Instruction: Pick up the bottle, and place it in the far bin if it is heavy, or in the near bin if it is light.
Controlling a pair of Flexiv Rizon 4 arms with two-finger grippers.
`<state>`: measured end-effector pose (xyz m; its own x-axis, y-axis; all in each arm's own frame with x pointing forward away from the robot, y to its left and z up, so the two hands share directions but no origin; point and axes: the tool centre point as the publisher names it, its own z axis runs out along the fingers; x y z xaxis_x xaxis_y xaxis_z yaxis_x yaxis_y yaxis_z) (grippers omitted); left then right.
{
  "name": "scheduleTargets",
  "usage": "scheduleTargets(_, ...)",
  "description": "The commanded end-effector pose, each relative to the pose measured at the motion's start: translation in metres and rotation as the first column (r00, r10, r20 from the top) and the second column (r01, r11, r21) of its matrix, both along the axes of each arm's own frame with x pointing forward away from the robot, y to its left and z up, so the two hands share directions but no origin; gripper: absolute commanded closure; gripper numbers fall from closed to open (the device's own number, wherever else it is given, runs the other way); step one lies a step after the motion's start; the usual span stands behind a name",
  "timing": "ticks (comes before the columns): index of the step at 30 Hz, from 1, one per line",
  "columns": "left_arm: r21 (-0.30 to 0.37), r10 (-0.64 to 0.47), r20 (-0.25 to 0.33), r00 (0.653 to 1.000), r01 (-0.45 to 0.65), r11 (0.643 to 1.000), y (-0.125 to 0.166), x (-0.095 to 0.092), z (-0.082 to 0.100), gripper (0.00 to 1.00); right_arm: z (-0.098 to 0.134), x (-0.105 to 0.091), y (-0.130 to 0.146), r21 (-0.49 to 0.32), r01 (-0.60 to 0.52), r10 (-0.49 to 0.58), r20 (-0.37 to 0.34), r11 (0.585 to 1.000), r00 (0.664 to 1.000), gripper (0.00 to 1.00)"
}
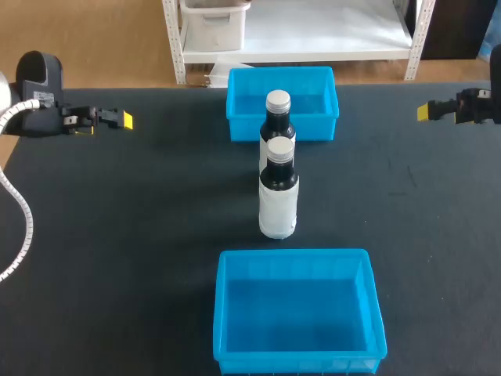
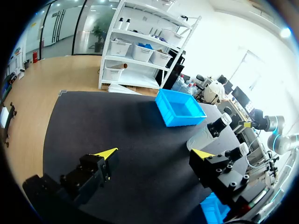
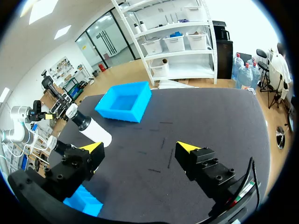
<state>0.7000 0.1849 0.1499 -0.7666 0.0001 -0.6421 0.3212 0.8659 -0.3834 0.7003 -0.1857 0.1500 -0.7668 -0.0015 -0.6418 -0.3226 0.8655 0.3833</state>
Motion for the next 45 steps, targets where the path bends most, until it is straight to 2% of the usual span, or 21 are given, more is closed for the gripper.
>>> scheduleTargets(1, 0.0, 0.0, 0.0, 1.0, 0.0, 1.0, 0.0, 0.0, 0.0, 0.0, 0.001, -0.001, 0.001, -0.003, 0.004, -0.004, 0.0, 1.0, 1.0, 0.0)
scheduleTargets(3, 0.0, 0.0, 0.0, 1.0, 0.0, 1.0, 0.0, 0.0, 0.0, 0.0, 0.004, -0.007, 0.004, -0.05, -0.146, 0.149, 0.062, 0.988, 0.987, 0.0)
scheduleTargets(5, 0.0, 0.0, 0.0, 1.0, 0.0, 1.0, 0.0, 0.0, 0.0, 0.0, 0.006, -0.015, 0.009, -0.121, -0.342, 0.353, 0.09, 0.932, 0.931, 0.0)
scheduleTargets(6, 0.0, 0.0, 0.0, 1.0, 0.0, 1.0, 0.0, 0.0, 0.0, 0.0, 0.008, -0.02, 0.012, -0.14, -0.42, 0.434, 0.101, 0.897, 0.895, 0.0)
scheduleTargets(8, 0.0, 0.0, 0.0, 1.0, 0.0, 1.0, 0.0, 0.0, 0.0, 0.0, 0.009, -0.032, 0.015, -0.196, -0.591, 0.617, 0.111, 0.782, 0.779, 0.0)
scheduleTargets(9, 0.0, 0.0, 0.0, 1.0, 0.0, 1.0, 0.0, 0.0, 0.0, 0.0, 0.009, -0.038, 0.016, -0.211, -0.649, 0.675, 0.084, 0.731, 0.733, 0.0)
scheduleTargets(27, 0.0, 0.0, 0.0, 1.0, 0.0, 1.0, 0.0, 0.0, 0.0, 0.0, 0.009, -0.038, 0.016, -0.211, -0.649, 0.675, 0.084, 0.731, 0.733, 0.0)
scheduleTargets(28, 0.0, 0.0, 0.0, 1.0, 0.0, 1.0, 0.0, 0.0, 0.0, 0.0, 0.009, -0.037, 0.021, -0.241, -0.671, 0.709, 0.137, 0.701, 0.692, 0.0)
scheduleTargets(30, 0.0, 0.0, 0.0, 1.0, 0.0, 1.0, 0.0, 0.0, 0.0, 0.0, 0.009, -0.039, 0.032, -0.268, -0.699, 0.749, 0.206, 0.662, 0.63, 0.0)
scheduleTargets(33, 0.0, 0.0, 0.0, 1.0, 0.0, 1.0, 0.0, 0.0, 0.0, 0.0, 0.009, -0.046, 0.049, -0.304, -0.733, 0.792, 0.269, 0.609, 0.547, 0.0)
scheduleTargets(38, 0.0, 0.0, 0.0, 1.0, 0.0, 1.0, 0.0, 0.0, 0.0, 0.0, 0.011, -0.059, 0.072, -0.336, -0.765, 0.829, 0.334, 0.549, 0.448, 0.0)
scheduleTargets(41, 0.0, 0.0, 0.0, 1.0, 0.0, 1.0, 0.0, 0.0, 0.0, 0.0, 0.01, -0.066, 0.087, -0.359, -0.776, 0.845, 0.352, 0.519, 0.402, 0.0)
scheduleTargets(45, 0.0, 0.0, 0.0, 1.0, 0.0, 1.0, 0.0, 0.0, 0.0, 0.0, 0.005, -0.069, 0.105, -0.352, -0.778, 0.843, 0.355, 0.52, 0.403, 0.0)
